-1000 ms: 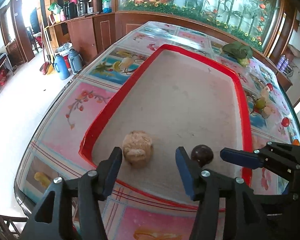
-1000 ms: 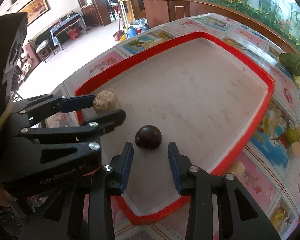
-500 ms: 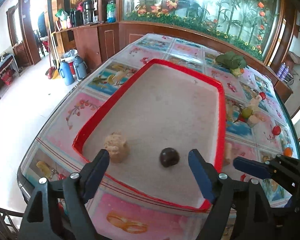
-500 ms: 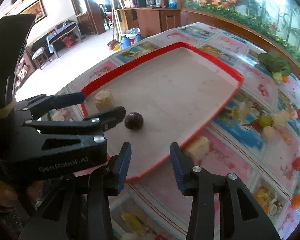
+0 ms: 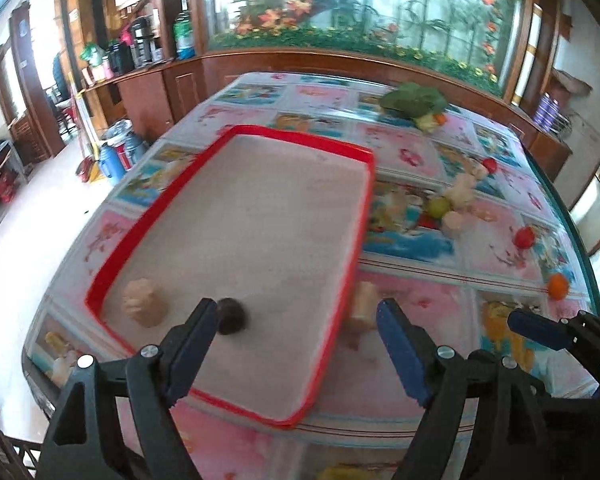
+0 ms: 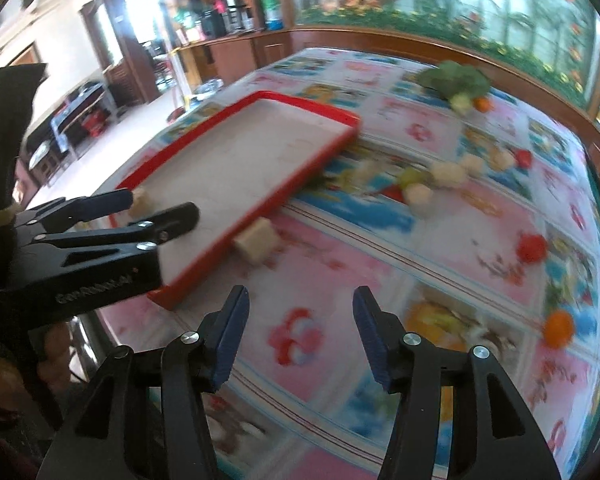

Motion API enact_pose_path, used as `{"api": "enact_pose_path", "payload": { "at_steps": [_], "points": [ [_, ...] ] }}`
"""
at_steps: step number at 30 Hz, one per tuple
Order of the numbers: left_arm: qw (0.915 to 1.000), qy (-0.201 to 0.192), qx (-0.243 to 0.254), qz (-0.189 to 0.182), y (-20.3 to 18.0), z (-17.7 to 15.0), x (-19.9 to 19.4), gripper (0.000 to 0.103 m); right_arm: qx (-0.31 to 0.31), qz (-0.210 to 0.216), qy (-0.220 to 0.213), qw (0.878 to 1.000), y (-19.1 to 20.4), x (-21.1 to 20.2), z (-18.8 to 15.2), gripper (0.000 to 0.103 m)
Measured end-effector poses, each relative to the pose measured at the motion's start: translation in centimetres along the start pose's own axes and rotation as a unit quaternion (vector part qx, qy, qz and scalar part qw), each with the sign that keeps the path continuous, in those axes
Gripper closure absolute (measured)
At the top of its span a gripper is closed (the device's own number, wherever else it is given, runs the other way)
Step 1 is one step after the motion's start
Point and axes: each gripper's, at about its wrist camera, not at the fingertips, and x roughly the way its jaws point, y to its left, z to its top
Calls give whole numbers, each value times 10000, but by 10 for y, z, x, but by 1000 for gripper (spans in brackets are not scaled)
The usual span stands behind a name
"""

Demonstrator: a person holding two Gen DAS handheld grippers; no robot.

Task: Organize fruits
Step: 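Withdraw both open grippers from the tray toward the remaining fruits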

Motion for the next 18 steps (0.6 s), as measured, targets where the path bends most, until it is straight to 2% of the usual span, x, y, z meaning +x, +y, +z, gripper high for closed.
{"api": "enact_pose_path", "payload": {
  "at_steps": [11,18],
  "points": [
    [9965,172,719,-386,-81,-8,6,20,695,-503,-75,9963,-70,-25,-31,49],
    [9941,289,834,-633,-111,-10,10,20,1138,-713,-59,9909,-107,-37,-52,49]
  ]
}}
